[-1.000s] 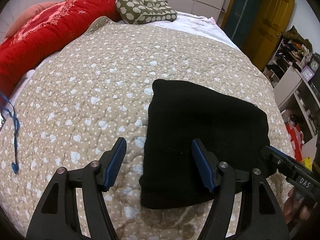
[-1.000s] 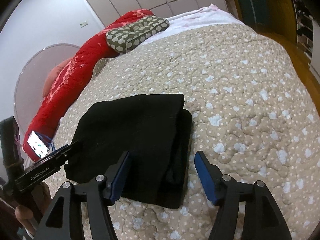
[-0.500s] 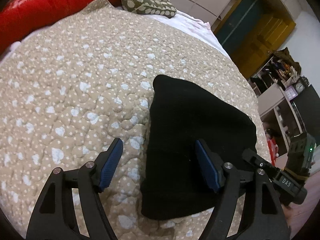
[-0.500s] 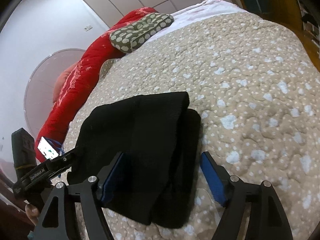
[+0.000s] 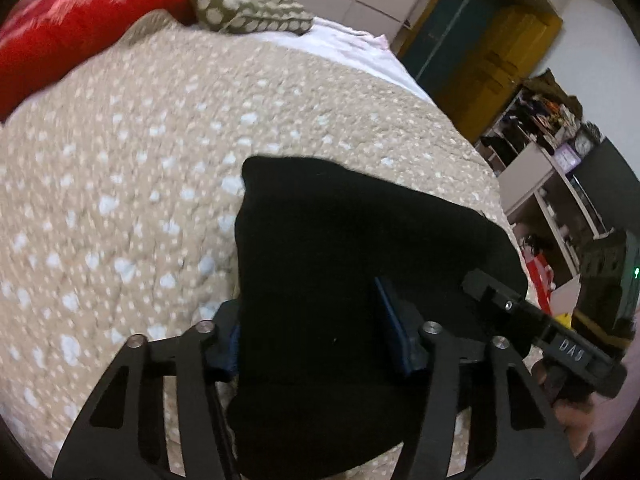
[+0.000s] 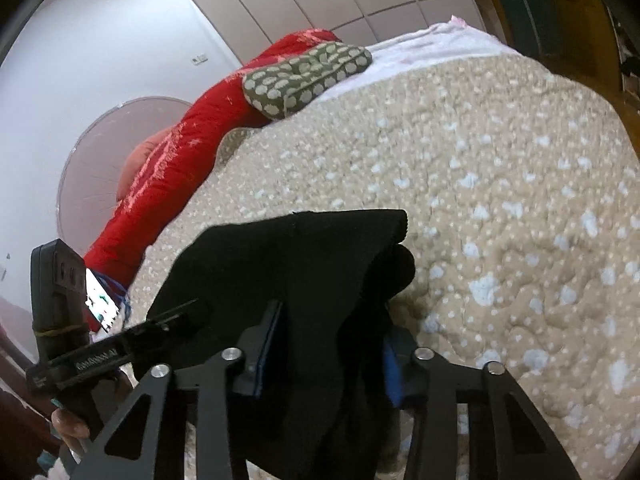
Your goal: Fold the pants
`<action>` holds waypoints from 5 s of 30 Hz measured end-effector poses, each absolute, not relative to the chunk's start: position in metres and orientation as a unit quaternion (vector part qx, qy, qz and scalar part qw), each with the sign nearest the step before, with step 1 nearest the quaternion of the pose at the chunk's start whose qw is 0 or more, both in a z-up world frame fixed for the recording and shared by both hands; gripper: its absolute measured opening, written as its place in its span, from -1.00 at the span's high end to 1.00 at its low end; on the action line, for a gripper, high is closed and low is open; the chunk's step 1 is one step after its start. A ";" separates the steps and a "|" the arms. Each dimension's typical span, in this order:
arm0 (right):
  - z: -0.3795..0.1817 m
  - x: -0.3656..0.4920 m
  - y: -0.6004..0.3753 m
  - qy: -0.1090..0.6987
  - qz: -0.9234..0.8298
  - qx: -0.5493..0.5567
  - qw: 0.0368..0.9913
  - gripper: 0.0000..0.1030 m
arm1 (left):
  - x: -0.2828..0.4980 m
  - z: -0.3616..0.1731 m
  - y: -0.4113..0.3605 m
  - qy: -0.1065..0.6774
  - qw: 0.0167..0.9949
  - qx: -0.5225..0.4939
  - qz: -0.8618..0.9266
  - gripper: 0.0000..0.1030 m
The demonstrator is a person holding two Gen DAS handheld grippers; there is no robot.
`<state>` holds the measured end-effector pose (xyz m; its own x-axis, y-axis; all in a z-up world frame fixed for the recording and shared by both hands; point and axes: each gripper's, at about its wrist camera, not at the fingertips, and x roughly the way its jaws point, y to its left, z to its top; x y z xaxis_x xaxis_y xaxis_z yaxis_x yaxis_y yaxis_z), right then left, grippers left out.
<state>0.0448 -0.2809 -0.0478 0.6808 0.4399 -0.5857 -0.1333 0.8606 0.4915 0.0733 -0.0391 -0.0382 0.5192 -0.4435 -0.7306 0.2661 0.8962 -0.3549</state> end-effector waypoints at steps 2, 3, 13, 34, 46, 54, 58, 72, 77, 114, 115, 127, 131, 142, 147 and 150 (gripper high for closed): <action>-0.037 0.048 -0.283 0.354 0.169 0.211 0.895 0.25 | 0.079 -0.028 -0.039 0.435 0.871 -0.096 -0.208 -0.04; -0.032 0.050 -0.284 0.349 0.171 0.211 0.897 0.25 | 0.084 -0.022 -0.039 0.429 0.874 -0.095 -0.208 -0.04; -0.032 0.125 -0.270 0.356 0.134 0.163 0.910 0.14 | 0.155 -0.044 -0.037 0.460 0.870 -0.079 -0.161 -0.06; -0.032 0.089 -0.225 0.366 0.119 0.026 0.923 0.31 | 0.147 -0.042 -0.035 0.448 0.881 -0.068 -0.137 -0.36; -0.011 0.073 -0.238 0.368 0.092 0.066 0.923 0.29 | 0.114 -0.026 -0.030 0.425 0.902 -0.025 -0.076 -0.36; -0.004 0.065 -0.245 0.362 0.076 0.093 0.924 0.22 | 0.093 -0.023 -0.031 0.416 0.907 -0.019 -0.057 -0.36; -0.002 0.056 -0.244 0.361 0.075 0.095 0.925 0.18 | 0.080 -0.018 -0.035 0.406 0.913 -0.006 -0.047 -0.36; 0.009 0.026 -0.233 0.347 0.081 0.094 0.930 0.11 | 0.044 -0.002 -0.039 0.387 0.921 -0.003 -0.043 -0.36; 0.011 0.018 -0.230 0.347 0.080 0.095 0.930 0.10 | 0.035 0.004 -0.039 0.379 0.924 -0.004 -0.043 -0.36; 0.012 0.010 -0.219 0.353 0.082 0.091 0.927 0.08 | 0.024 0.002 -0.046 0.383 0.922 0.018 -0.047 -0.36; 0.012 0.011 -0.219 0.353 0.083 0.091 0.928 0.08 | 0.024 0.002 -0.046 0.383 0.922 0.018 -0.047 -0.36; 0.006 0.013 -0.221 0.357 0.087 0.096 0.925 0.08 | 0.026 -0.004 -0.047 0.392 0.918 0.017 -0.052 -0.36; 0.005 0.012 -0.221 0.358 0.085 0.099 0.924 0.08 | 0.026 -0.005 -0.048 0.394 0.918 0.019 -0.052 -0.36; 0.005 0.012 -0.221 0.359 0.084 0.099 0.924 0.08 | 0.026 -0.006 -0.050 0.396 0.917 0.018 -0.055 -0.36; 0.005 0.011 -0.222 0.359 0.083 0.099 0.924 0.08 | 0.026 -0.007 -0.051 0.397 0.916 0.017 -0.055 -0.36; 0.005 0.011 -0.225 0.360 0.082 0.099 0.924 0.08 | 0.026 -0.007 -0.051 0.397 0.916 0.018 -0.055 -0.36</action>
<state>0.0111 -0.2253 0.0046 0.7278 0.2228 -0.6486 -0.0810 0.9671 0.2412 0.0262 -0.0512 -0.0067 0.6787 -0.0877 -0.7292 0.1156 0.9932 -0.0119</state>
